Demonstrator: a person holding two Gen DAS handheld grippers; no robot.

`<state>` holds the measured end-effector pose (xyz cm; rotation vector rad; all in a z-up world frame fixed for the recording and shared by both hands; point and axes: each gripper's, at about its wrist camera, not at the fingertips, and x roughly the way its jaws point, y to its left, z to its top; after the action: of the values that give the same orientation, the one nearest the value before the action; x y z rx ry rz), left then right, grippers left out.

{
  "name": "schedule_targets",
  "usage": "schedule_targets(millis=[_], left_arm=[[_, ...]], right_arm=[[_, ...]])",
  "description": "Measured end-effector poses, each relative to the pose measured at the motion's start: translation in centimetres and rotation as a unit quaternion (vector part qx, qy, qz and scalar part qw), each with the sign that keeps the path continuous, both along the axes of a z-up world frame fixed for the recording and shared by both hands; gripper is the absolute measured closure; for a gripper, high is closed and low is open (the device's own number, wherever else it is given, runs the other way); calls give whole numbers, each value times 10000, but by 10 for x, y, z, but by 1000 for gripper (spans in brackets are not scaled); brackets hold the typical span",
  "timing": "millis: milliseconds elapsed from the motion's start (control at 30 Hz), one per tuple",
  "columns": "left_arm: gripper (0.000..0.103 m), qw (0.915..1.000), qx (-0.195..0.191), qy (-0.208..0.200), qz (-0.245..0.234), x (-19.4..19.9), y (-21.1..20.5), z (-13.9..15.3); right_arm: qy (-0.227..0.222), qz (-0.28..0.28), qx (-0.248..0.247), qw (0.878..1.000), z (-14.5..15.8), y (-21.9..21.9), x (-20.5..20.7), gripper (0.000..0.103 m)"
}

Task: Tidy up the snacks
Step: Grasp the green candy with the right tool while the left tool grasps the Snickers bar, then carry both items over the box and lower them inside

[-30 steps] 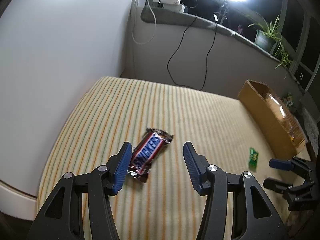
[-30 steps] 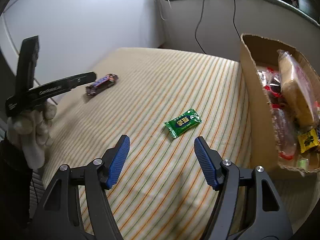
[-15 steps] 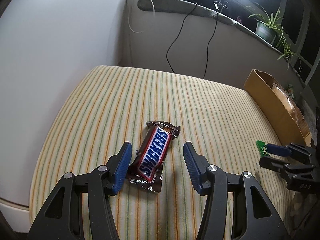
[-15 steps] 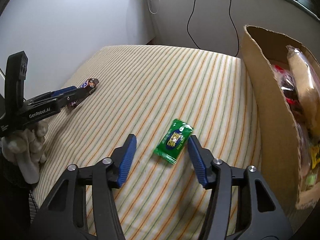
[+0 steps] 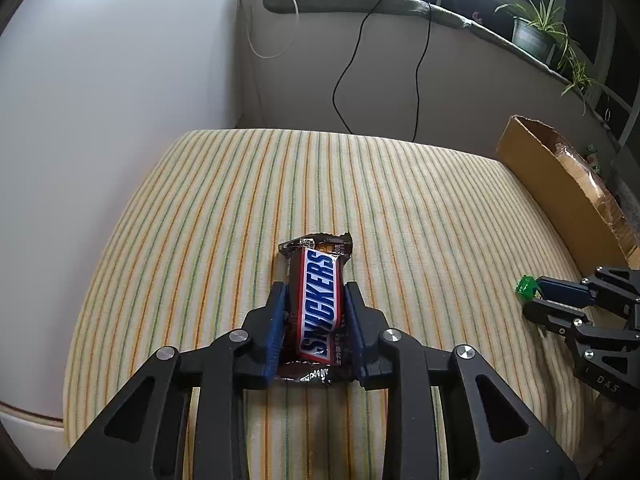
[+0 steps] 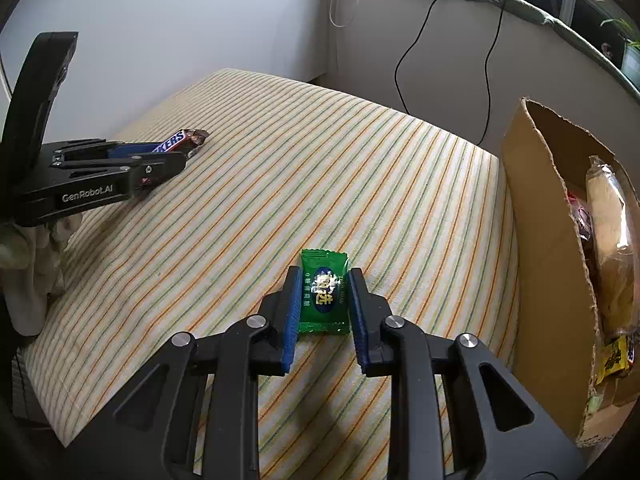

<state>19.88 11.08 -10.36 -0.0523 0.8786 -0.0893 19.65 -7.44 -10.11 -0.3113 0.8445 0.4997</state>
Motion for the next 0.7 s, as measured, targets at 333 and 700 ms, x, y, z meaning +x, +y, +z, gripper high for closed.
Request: schedule_targets(millis=[333,700], left_arm=[[77,9998,-98,-156,90,-12,-1,6],[77,9991,-168,-389,-56,-28,-15,28]], right_arm=[[-7,56,128,9999,5,-8,-5,83],[-176,112,369,9991,27,-24,-25,84]])
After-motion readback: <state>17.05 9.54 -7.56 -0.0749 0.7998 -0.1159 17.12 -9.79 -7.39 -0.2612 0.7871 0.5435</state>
